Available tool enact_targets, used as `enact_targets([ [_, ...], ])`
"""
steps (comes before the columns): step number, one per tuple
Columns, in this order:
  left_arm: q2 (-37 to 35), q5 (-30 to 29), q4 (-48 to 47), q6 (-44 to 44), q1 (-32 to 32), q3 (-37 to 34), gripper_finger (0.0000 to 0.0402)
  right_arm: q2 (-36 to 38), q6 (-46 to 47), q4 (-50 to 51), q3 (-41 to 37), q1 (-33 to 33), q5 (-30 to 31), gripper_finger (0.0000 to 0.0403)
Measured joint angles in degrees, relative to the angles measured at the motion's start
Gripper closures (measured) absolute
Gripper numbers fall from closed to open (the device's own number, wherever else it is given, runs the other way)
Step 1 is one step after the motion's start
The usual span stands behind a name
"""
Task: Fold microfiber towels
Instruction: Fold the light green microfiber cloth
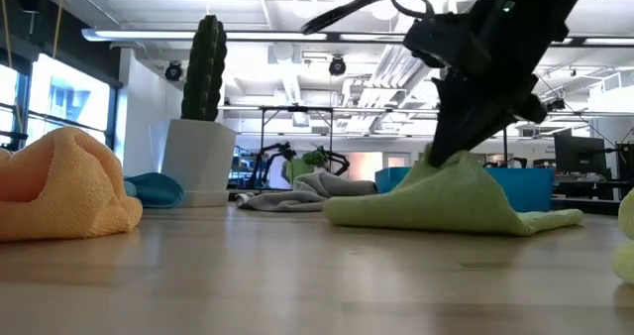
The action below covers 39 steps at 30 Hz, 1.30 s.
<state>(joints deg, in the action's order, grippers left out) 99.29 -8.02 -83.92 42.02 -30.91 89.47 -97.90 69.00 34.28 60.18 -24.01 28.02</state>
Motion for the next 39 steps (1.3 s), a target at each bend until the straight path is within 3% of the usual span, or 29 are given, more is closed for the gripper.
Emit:
enact_targets([
  [16, 0.0, -0.4, 0.4, -0.2, 1.8, 0.0, 0.0282, 4.5, 6.2, 24.0, 0.1, 2.6, 3.7, 0.0402],
  [39, 0.0, -1.7, 0.7, -0.6, 3.6, 0.0, 0.0282, 4.6, 16.0, 43.2, 0.1, 3.8, 3.6, 0.0402],
])
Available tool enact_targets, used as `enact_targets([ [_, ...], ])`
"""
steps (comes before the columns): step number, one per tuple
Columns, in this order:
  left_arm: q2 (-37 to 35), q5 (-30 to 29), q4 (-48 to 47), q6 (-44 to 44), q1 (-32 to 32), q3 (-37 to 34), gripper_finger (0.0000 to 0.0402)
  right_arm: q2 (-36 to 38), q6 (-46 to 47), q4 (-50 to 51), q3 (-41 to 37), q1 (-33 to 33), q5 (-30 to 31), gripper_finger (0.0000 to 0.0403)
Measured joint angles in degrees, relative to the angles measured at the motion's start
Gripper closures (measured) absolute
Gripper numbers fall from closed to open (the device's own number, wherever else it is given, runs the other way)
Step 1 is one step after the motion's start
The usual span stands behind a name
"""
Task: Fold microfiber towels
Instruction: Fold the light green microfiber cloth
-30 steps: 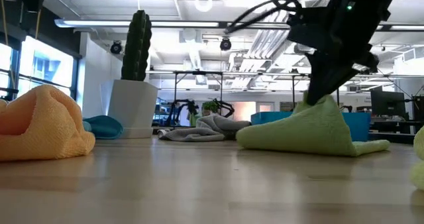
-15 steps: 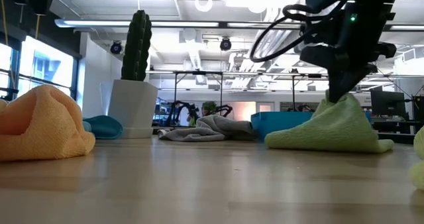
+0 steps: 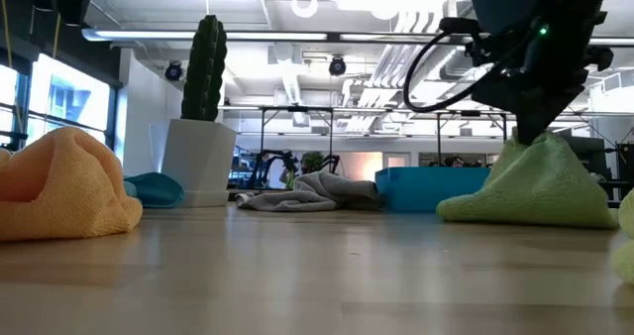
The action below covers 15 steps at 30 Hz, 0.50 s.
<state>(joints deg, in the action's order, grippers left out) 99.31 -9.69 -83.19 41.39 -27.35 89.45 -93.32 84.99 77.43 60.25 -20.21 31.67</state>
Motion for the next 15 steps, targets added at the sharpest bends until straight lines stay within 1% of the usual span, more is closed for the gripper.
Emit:
enact_targets([
  [5, 0.0, -0.5, 0.6, 0.0, 0.1, 0.0, 0.0282, 0.0, -0.4, 0.2, 0.0, 0.0, -0.4, 0.0402],
  [10, 0.0, -0.5, 0.8, 0.5, 0.1, 0.0, 0.0282, 0.0, 2.3, 2.8, 0.0, 0.7, -1.4, 0.0402],
  [13, 0.0, -0.6, 0.8, 0.5, 0.1, 0.0, 0.0282, 0.0, 0.9, -1.0, 0.0, 0.7, -1.2, 0.0402],
  [15, 0.0, -0.8, 0.8, 0.5, 0.1, 0.0, 0.0282, 0.0, -2.8, -7.4, 0.0, 0.7, -1.1, 0.0402],
])
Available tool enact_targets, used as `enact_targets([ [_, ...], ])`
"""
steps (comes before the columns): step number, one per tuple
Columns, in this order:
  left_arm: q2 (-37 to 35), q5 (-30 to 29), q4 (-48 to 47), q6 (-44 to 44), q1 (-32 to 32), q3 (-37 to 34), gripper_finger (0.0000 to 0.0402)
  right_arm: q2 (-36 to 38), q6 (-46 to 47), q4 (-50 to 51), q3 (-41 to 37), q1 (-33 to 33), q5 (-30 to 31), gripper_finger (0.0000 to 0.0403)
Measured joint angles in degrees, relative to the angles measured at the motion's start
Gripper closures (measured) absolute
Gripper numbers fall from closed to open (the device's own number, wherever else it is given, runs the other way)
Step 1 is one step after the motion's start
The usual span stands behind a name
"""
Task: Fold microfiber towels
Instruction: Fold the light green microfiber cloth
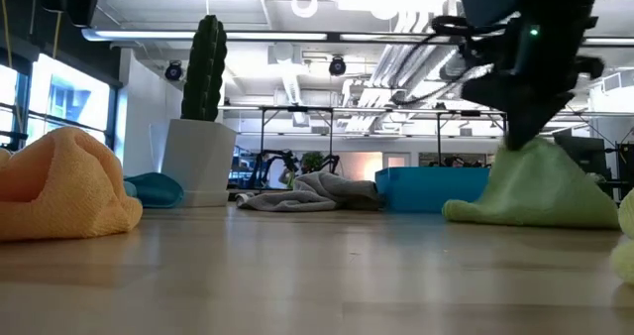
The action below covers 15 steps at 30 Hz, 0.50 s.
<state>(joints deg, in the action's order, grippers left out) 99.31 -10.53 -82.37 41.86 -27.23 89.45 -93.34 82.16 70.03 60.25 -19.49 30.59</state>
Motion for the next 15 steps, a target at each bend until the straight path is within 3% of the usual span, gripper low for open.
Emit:
enact_targets([
  [7, 0.0, -0.4, 0.0, 1.0, 0.2, 0.0, 0.0282, 0.0, -14.5, -24.7, 0.0, 0.0, 0.1, 0.0402],
  [10, 0.0, -0.4, 0.0, 1.0, 0.2, 0.0, 0.0282, 0.0, -14.7, -23.6, 0.0, 0.0, 1.2, 0.0402],
  [15, 0.0, -0.4, 0.0, 1.5, 0.2, 0.0, 0.0282, 0.0, -7.3, -11.7, 0.0, 0.6, 2.3, 0.0402],
])
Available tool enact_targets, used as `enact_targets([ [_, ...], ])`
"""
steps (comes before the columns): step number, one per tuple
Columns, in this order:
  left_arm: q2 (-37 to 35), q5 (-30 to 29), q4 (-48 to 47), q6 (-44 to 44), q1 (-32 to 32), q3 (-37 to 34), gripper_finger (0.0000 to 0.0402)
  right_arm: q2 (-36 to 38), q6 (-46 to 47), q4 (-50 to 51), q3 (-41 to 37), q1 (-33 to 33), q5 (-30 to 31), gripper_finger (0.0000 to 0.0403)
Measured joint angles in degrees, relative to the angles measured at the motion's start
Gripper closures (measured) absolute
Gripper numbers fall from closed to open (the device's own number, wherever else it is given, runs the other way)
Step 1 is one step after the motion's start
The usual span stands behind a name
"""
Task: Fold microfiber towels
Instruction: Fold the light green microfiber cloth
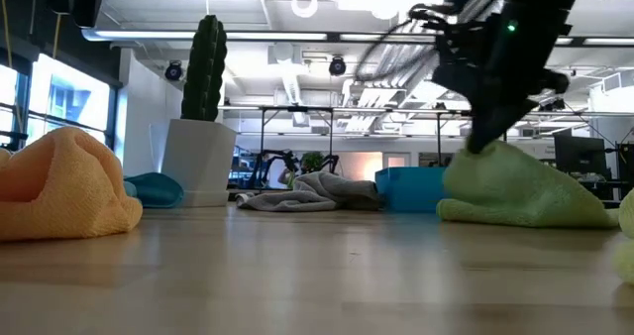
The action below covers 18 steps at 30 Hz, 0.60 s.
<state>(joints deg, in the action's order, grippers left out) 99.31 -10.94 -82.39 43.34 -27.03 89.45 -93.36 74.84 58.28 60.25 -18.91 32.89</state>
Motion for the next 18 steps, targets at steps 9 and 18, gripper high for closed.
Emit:
enact_targets([
  [9, 0.0, 0.0, 1.1, 0.0, 0.0, 0.0, 0.0282, 0.0, 13.5, 23.5, 0.0, 0.2, -1.3, 0.0402],
  [18, 0.0, -0.1, 2.6, 0.0, 0.0, 0.0, 0.0282, 0.0, 13.8, 20.8, -4.2, 0.2, -6.6, 0.0402],
])
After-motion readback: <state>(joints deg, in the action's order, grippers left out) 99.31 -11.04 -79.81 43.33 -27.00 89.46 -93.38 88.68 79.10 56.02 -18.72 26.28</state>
